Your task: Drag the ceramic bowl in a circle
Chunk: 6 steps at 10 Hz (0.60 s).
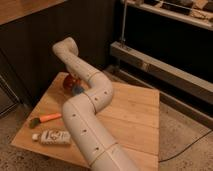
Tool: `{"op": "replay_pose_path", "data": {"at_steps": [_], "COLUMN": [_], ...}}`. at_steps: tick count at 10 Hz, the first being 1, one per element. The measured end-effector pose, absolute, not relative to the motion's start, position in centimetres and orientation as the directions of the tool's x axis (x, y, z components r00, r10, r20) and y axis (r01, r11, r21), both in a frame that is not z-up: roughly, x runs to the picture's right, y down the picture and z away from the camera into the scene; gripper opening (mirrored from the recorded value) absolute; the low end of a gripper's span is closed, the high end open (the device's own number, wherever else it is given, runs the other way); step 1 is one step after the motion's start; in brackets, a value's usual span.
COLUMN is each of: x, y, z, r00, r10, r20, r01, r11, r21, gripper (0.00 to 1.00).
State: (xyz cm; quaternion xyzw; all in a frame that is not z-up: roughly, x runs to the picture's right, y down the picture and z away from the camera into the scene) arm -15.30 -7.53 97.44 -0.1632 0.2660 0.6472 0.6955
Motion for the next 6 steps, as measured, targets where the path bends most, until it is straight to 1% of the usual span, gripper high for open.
{"op": "replay_pose_path", "data": {"at_steps": [6], "x": [-10.3], "y": [-7.3], "z": [97.6], "r00": [-0.058], "r10": [0.8], "r20": [-0.597], "r01": [-0.977], "r11": [0.077], "r21": [0.198], "gripper": [0.0]}}
